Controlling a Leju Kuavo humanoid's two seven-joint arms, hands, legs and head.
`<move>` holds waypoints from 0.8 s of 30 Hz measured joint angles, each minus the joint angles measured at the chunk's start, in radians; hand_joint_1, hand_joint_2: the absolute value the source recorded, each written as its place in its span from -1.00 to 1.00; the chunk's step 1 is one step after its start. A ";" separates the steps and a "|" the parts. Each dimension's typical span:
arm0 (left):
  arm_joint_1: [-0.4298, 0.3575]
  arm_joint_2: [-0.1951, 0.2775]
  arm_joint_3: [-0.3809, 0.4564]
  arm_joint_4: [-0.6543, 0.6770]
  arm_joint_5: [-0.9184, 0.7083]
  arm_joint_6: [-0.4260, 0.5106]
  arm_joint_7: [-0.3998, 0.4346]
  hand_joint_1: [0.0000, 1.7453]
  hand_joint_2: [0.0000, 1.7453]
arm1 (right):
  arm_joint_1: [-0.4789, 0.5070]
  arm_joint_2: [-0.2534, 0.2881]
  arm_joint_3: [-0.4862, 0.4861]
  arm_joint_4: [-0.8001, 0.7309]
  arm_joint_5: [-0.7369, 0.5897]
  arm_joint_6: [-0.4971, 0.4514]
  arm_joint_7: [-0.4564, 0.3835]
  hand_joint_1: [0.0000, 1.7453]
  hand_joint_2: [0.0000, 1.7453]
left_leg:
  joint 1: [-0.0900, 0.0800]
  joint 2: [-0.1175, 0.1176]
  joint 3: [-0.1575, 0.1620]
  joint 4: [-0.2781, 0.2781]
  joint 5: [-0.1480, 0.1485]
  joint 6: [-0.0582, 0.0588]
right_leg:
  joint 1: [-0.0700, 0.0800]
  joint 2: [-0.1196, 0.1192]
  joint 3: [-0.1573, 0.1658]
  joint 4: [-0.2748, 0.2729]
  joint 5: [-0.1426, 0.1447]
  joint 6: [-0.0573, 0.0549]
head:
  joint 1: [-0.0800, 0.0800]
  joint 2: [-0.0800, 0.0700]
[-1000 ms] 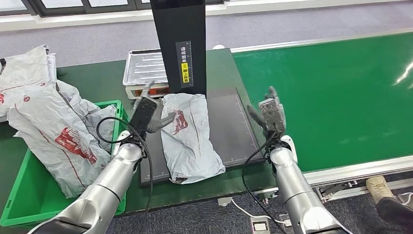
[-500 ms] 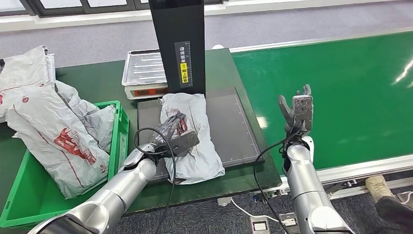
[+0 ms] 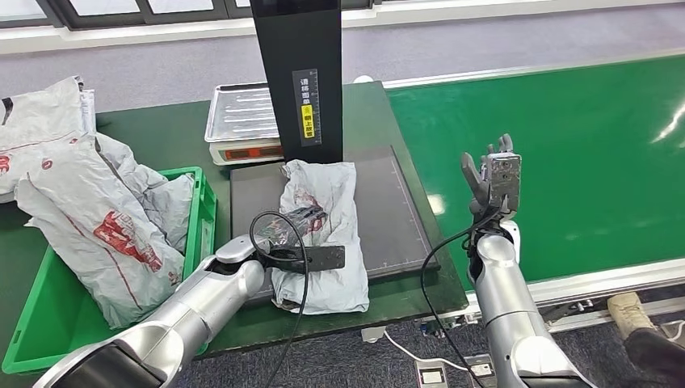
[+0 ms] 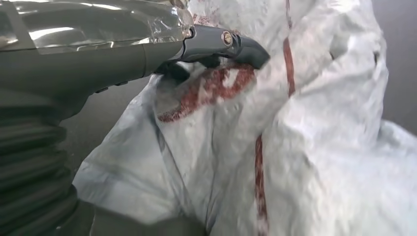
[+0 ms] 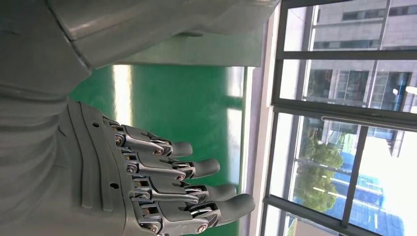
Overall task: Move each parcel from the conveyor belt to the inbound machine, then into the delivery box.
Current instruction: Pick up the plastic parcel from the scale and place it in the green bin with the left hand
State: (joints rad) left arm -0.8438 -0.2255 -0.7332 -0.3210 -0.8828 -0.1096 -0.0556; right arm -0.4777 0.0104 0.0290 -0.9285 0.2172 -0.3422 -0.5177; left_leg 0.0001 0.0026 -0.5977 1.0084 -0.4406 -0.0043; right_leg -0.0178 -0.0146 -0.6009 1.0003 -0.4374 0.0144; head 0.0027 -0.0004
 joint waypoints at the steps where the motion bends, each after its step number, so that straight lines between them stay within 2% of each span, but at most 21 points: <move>1: -0.001 0.000 -0.002 0.001 -0.001 -0.003 0.000 1.00 1.00 | 0.000 0.000 0.000 0.000 -0.002 0.007 0.000 -1.00 1.00 | 0.000 0.000 0.000 0.000 0.000 0.000 | 0.000 0.000 0.000 0.000 0.000 0.000 | 0.000 0.000; 5: -0.009 0.000 -0.004 0.002 -0.010 0.016 -0.007 1.00 1.00 | 0.002 0.004 0.000 -0.002 -0.004 0.023 0.006 -1.00 1.00 | 0.000 0.000 0.001 0.000 0.001 0.000 | 0.000 0.000 0.000 0.000 0.000 0.000 | 0.000 0.000; 10: -0.018 0.001 -0.001 0.004 -0.010 0.084 -0.012 1.00 1.00 | 0.009 0.009 0.000 -0.017 0.005 0.040 0.023 -1.00 1.00 | 0.000 0.000 0.000 0.000 0.002 0.000 | 0.000 0.000 0.000 0.000 0.001 0.000 | 0.000 0.000; 14: -0.021 0.004 0.020 0.000 0.012 0.211 0.006 1.00 1.00 | 0.008 0.010 0.000 -0.027 0.005 0.056 0.029 -1.00 1.00 | 0.000 0.000 -0.001 0.000 0.002 0.000 | 0.000 0.000 -0.001 0.000 0.001 0.000 | 0.000 0.000; 21: -0.043 0.015 0.071 -0.051 0.004 0.431 -0.024 1.00 1.00 | 0.007 0.016 0.000 -0.030 0.005 0.070 0.034 -1.00 1.00 | 0.000 0.000 -0.002 0.000 0.002 0.000 | 0.000 0.000 -0.002 0.000 0.001 0.000 | 0.000 0.000; 24: -0.058 0.019 0.084 -0.081 -0.013 0.492 -0.031 1.00 1.00 | 0.005 0.018 0.000 -0.030 0.005 0.070 0.035 -1.00 1.00 | 0.000 -0.001 -0.002 0.000 0.002 0.000 | 0.000 0.000 -0.002 0.000 0.001 0.000 | 0.000 0.000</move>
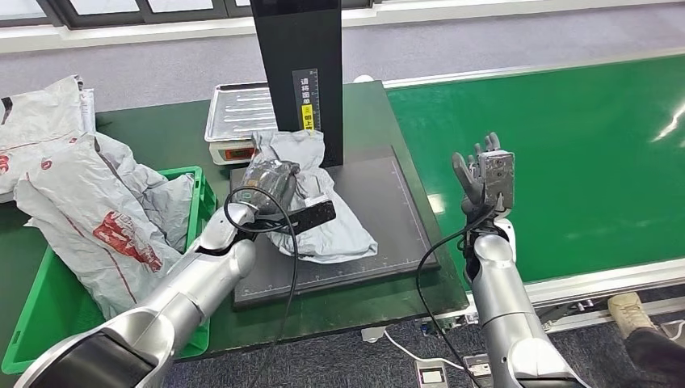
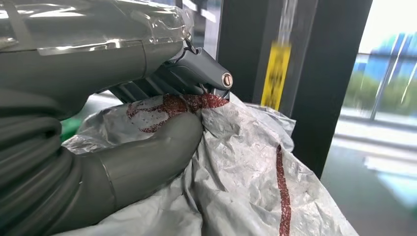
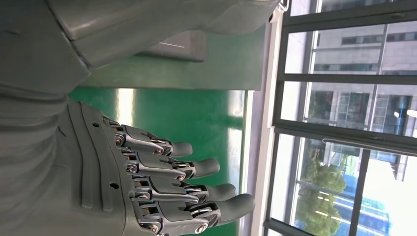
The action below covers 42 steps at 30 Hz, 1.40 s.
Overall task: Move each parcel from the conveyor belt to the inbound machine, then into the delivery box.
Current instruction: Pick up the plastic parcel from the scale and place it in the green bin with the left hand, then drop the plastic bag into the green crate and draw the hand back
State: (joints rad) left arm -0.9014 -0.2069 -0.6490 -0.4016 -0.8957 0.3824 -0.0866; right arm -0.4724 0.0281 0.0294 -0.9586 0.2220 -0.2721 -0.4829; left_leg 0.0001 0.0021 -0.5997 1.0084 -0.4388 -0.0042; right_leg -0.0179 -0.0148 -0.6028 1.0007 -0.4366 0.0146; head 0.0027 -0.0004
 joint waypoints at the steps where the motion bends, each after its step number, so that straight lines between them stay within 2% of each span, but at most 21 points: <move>1: -0.003 0.001 0.004 -0.006 -0.002 0.006 0.000 1.00 1.00 | -0.001 0.000 0.000 0.000 0.000 0.000 0.000 -1.00 1.00 | 0.000 0.000 0.000 0.000 0.000 0.000 | 0.000 0.000 0.000 0.000 0.000 0.000 | 0.000 0.000; 3: -0.007 0.004 0.010 -0.018 -0.010 0.023 0.000 1.00 1.00 | -0.002 0.001 0.000 0.000 0.000 0.000 -0.001 -1.00 1.00 | 0.000 0.000 0.000 0.000 0.000 0.000 | 0.000 0.000 0.000 0.000 0.000 0.000 | 0.000 0.000; 10: -0.012 0.019 0.044 -0.104 -0.082 0.172 0.019 1.00 1.00 | -0.010 0.006 0.000 0.003 -0.007 -0.011 -0.009 -1.00 1.00 | 0.000 0.000 0.000 0.000 0.000 0.000 | 0.000 0.000 0.000 0.000 0.000 0.000 | 0.000 0.000; 12: -0.010 0.029 0.057 -0.142 -0.153 0.224 0.054 1.00 1.00 | -0.015 0.007 0.000 0.007 -0.009 -0.017 -0.014 -1.00 1.00 | 0.000 0.000 0.000 0.000 0.000 0.000 | 0.000 0.000 -0.001 0.000 0.000 0.000 | 0.000 0.000; 15: 0.008 0.054 0.096 -0.231 -0.346 0.291 0.152 1.00 1.00 | -0.020 0.007 0.000 0.013 -0.018 -0.029 -0.019 -1.00 1.00 | 0.000 0.000 0.000 0.000 0.000 0.000 | 0.000 0.000 -0.001 0.000 0.000 0.000 | 0.000 0.000; 18: 0.065 0.084 0.179 -0.343 -0.536 0.312 0.242 1.00 1.00 | -0.018 0.007 0.000 0.016 -0.030 -0.043 -0.020 -1.00 1.00 | 0.000 0.002 0.000 0.000 0.000 0.000 | 0.000 0.002 -0.001 0.000 0.000 0.000 | 0.000 0.000; 21: 0.147 0.120 0.295 -0.454 -0.603 0.316 0.282 1.00 1.00 | -0.007 0.004 0.000 0.018 -0.035 -0.053 -0.022 -1.00 1.00 | 0.000 0.004 0.000 -0.001 0.000 -0.001 | 0.000 0.004 -0.002 0.000 0.000 0.000 | 0.000 0.000; 27: 0.306 0.176 0.567 -0.625 -0.546 0.316 0.152 1.00 1.00 | 0.057 -0.018 -0.001 -0.011 -0.048 -0.073 -0.007 -1.00 1.00 | 0.001 0.004 0.000 -0.001 -0.001 -0.001 | 0.001 0.004 -0.003 0.000 -0.001 -0.001 | 0.000 0.000; 29: 0.336 0.185 0.658 -0.642 -0.566 0.316 0.151 1.00 1.00 | 0.087 -0.025 -0.003 -0.037 -0.048 -0.074 0.002 -1.00 1.00 | 0.001 0.004 0.000 -0.001 -0.001 -0.001 | 0.001 0.004 -0.003 0.000 -0.001 -0.001 | 0.000 0.000; 32: 0.364 0.200 0.757 -0.644 -0.618 0.316 0.202 1.00 1.00 | 0.127 -0.033 -0.009 -0.070 -0.044 -0.074 0.012 -1.00 1.00 | 0.001 0.004 -0.001 -0.001 -0.001 -0.002 | 0.001 0.004 -0.004 0.000 -0.002 -0.001 | 0.000 0.000; 35: 0.379 0.221 0.806 -0.636 -0.647 0.316 0.268 1.00 1.00 | 0.153 -0.036 -0.019 -0.096 -0.039 -0.074 0.021 -1.00 1.00 | 0.001 0.003 -0.001 -0.001 -0.001 -0.002 | 0.001 0.003 -0.004 0.000 -0.002 -0.001 | 0.000 0.000; 38: 0.383 0.248 0.813 -0.604 -0.650 0.316 0.362 1.00 1.00 | 0.179 -0.036 -0.031 -0.128 -0.030 -0.074 0.032 -1.00 1.00 | 0.001 0.003 -0.001 -0.001 -0.001 -0.002 | 0.001 0.003 -0.003 0.000 -0.002 -0.001 | 0.000 0.000; 42: 0.388 0.276 0.814 -0.570 -0.644 0.316 0.383 1.00 1.00 | 0.219 -0.036 -0.049 -0.169 -0.024 -0.074 0.037 -1.00 1.00 | 0.001 0.003 -0.001 -0.001 -0.001 -0.002 | 0.001 0.003 -0.004 0.000 -0.002 -0.001 | 0.000 0.000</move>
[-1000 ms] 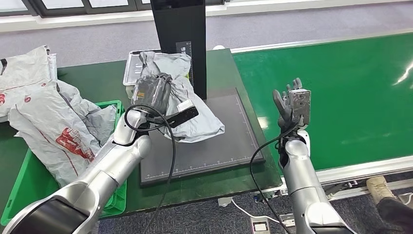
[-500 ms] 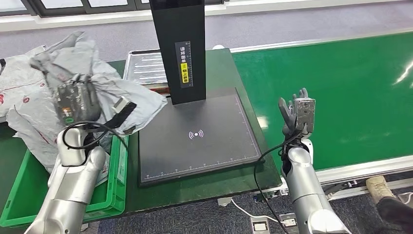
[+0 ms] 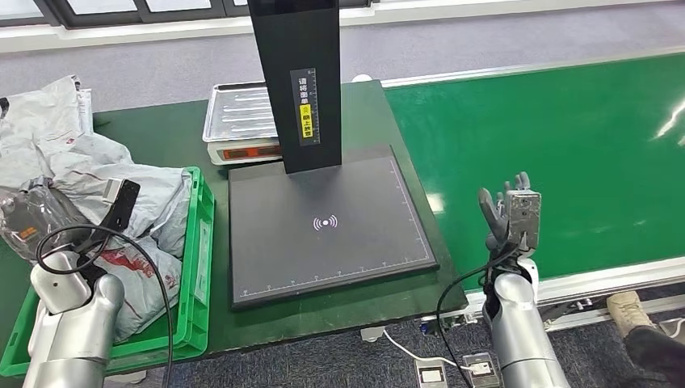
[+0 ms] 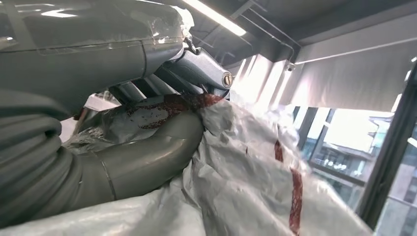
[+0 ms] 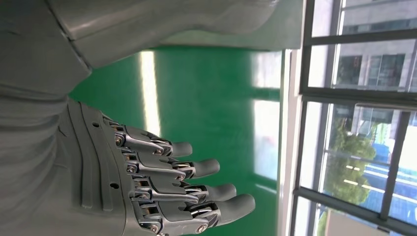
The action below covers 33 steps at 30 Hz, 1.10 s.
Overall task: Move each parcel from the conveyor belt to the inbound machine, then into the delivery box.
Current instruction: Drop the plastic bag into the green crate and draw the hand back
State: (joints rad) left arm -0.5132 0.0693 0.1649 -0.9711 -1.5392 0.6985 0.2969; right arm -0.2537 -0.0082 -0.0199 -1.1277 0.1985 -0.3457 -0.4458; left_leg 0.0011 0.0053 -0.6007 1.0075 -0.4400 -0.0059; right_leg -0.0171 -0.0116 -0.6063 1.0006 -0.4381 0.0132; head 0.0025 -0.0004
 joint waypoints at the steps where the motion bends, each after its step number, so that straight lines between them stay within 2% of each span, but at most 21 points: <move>1: 0.001 0.004 0.000 0.005 0.000 0.000 0.000 1.00 1.00 | 0.006 0.000 -0.003 -0.007 0.000 0.000 0.000 -1.00 1.00 | 0.000 0.000 0.000 0.000 0.000 0.000 | 0.000 0.000 0.000 0.000 0.000 0.000 | 0.000 0.000; 5: 0.003 0.013 0.001 0.022 0.003 -0.013 0.003 1.00 1.00 | 0.021 0.000 -0.008 -0.029 0.003 0.003 0.005 -1.00 1.00 | 0.000 0.000 0.000 0.000 0.000 0.000 | 0.000 0.000 0.000 0.000 0.000 0.000 | 0.000 0.000; 8: 0.010 0.014 0.001 0.029 0.008 -0.080 -0.003 1.00 1.00 | 0.041 0.000 -0.018 -0.054 0.012 0.013 0.014 -1.00 1.00 | 0.000 0.000 0.000 0.000 0.000 0.000 | 0.000 0.000 0.000 0.000 0.000 0.000 | 0.000 0.000; 10: 0.024 0.014 0.001 0.025 0.004 -0.157 -0.005 1.00 1.00 | 0.055 0.000 -0.028 -0.070 0.020 0.024 0.019 -1.00 1.00 | 0.000 0.000 0.000 0.000 0.000 0.000 | 0.000 0.000 0.000 0.000 0.000 0.000 | 0.000 0.000; 14: 0.050 0.013 -0.008 0.018 -0.009 -0.396 0.005 1.00 1.00 | 0.068 0.000 -0.049 -0.093 0.034 0.048 0.026 -1.00 1.00 | 0.000 0.001 0.001 0.000 -0.001 0.000 | 0.000 0.001 0.000 0.000 0.000 0.000 | 0.000 0.000; 16: 0.056 0.013 -0.017 0.020 -0.010 -0.465 0.006 1.00 1.00 | 0.075 -0.001 -0.058 -0.104 0.036 0.055 0.028 -1.00 1.00 | 0.000 0.000 0.001 0.000 -0.001 0.000 | 0.000 0.000 0.001 0.000 0.000 0.000 | 0.000 0.000; 23: 0.057 0.015 -0.031 0.030 -0.010 -0.494 0.006 0.96 1.00 | 0.089 -0.002 -0.075 -0.124 0.036 0.061 0.030 -1.00 1.00 | 0.000 0.000 0.002 0.000 0.000 0.000 | 0.000 0.000 0.001 0.000 0.000 0.000 | 0.000 0.000; 27: 0.057 0.017 -0.036 0.032 -0.010 -0.522 0.009 -1.00 1.00 | 0.095 -0.002 -0.077 -0.129 0.036 0.068 0.030 -1.00 1.00 | 0.000 0.000 0.002 0.000 0.000 -0.001 | 0.000 0.000 0.002 0.000 0.000 0.000 | 0.000 0.000; 30: 0.058 0.021 -0.046 0.032 -0.009 -0.528 0.010 -1.00 1.00 | 0.097 -0.002 -0.078 -0.132 0.038 0.086 0.035 -1.00 1.00 | 0.000 0.000 0.003 0.000 0.000 -0.001 | 0.000 0.000 0.002 0.000 0.000 0.000 | 0.000 0.000; 33: 0.059 0.022 -0.048 0.024 -0.002 -0.472 0.003 -1.00 1.00 | 0.095 -0.001 -0.078 -0.136 0.048 0.099 0.049 -1.00 1.00 | 0.000 0.000 0.002 0.000 0.000 -0.001 | 0.000 0.000 0.002 0.000 0.000 0.000 | 0.000 0.000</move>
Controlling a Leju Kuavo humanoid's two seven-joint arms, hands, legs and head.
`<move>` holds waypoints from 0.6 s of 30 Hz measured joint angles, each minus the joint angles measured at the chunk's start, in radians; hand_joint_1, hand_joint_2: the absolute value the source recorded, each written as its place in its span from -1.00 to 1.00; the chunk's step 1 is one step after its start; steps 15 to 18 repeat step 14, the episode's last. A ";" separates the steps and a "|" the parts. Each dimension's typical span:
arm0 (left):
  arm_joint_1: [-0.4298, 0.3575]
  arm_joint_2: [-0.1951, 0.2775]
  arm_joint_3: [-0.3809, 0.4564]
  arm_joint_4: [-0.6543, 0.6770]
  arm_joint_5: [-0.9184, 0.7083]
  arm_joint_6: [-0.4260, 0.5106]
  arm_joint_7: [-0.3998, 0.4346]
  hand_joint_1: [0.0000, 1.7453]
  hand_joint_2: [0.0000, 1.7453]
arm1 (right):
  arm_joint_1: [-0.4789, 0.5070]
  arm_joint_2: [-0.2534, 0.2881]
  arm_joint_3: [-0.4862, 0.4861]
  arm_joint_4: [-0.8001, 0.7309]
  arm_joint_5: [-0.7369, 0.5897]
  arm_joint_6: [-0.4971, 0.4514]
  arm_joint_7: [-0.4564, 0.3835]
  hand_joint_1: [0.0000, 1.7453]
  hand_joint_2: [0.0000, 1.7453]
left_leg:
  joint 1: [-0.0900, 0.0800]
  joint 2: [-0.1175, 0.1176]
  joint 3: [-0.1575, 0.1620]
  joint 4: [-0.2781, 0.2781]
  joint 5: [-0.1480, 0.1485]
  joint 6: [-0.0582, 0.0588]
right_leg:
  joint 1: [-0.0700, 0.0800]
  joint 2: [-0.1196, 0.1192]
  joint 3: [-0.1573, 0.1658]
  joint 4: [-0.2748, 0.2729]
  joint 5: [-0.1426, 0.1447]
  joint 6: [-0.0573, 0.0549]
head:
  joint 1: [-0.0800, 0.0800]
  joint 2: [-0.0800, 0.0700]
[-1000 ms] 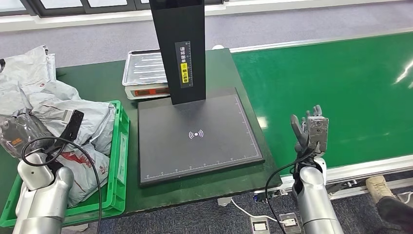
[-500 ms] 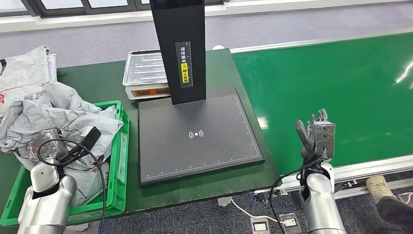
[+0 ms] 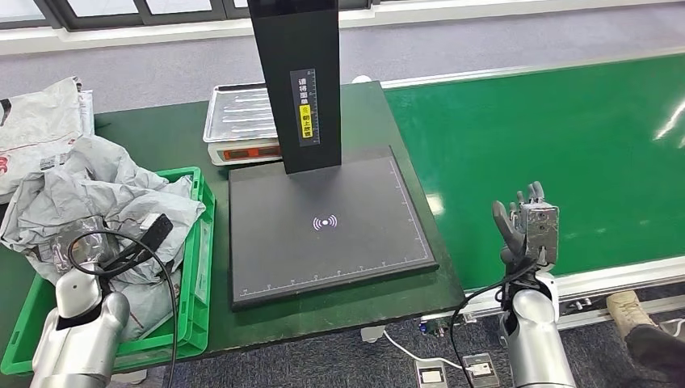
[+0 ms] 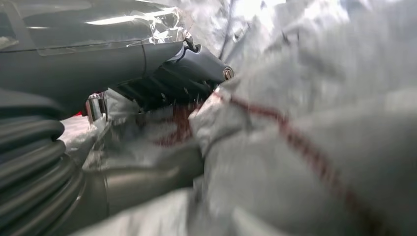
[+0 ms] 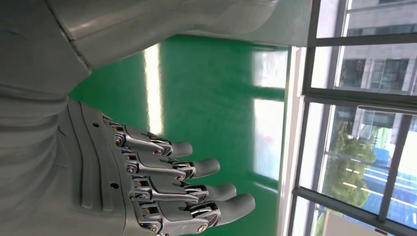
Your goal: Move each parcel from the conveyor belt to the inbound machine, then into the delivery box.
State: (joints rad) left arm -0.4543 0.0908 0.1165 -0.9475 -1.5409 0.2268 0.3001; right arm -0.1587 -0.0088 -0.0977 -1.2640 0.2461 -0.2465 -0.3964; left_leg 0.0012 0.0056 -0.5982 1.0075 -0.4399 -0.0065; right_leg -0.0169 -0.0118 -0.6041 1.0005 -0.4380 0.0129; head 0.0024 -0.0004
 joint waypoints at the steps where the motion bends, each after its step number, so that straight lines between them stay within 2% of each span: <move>1: 0.000 0.000 0.000 -0.006 0.005 0.024 -0.004 -1.00 1.00 | -0.002 0.000 0.000 -0.002 0.003 0.003 0.005 -1.00 1.00 | 0.000 0.000 0.000 0.000 0.000 0.000 | 0.000 0.000 0.000 0.000 0.000 0.000 | 0.000 0.000; 4: 0.002 0.000 -0.001 -0.034 0.025 0.104 -0.013 -1.00 1.00 | -0.005 0.000 0.000 -0.007 0.006 0.010 0.017 -1.00 1.00 | 0.000 0.000 0.000 0.000 0.001 0.000 | 0.000 0.000 0.000 0.000 0.000 0.000 | 0.000 0.000; 8: 0.008 -0.008 -0.001 -0.087 0.105 0.286 -0.067 -1.00 -1.00 | -0.008 0.001 0.000 -0.009 0.006 0.012 0.016 -1.00 1.00 | 0.000 0.000 -0.001 0.000 0.001 0.000 | 0.000 0.000 0.000 0.000 0.000 0.000 | 0.000 0.000; 10: 0.007 -0.016 -0.001 -0.110 0.191 0.383 -0.134 -1.00 -1.00 | -0.015 0.002 0.000 -0.007 0.006 0.000 0.007 -1.00 1.00 | 0.000 0.000 -0.001 0.000 0.000 0.000 | 0.000 0.000 -0.001 0.000 0.000 0.000 | 0.000 0.000; 13: 0.002 -0.031 -0.001 -0.132 0.339 0.436 -0.250 -1.00 -1.00 | -0.023 0.003 0.000 -0.006 -0.001 -0.017 -0.007 -1.00 1.00 | 0.000 -0.001 -0.001 0.000 0.000 0.000 | 0.000 0.000 -0.001 0.000 0.000 0.000 | 0.000 0.000; 18: 0.001 -0.034 -0.001 -0.135 0.359 0.437 -0.266 -1.00 -1.00 | -0.024 0.003 0.000 -0.006 -0.003 -0.019 -0.008 -1.00 1.00 | 0.000 -0.001 -0.001 0.000 0.000 0.000 | 0.000 0.000 -0.001 0.000 0.000 0.000 | 0.000 0.000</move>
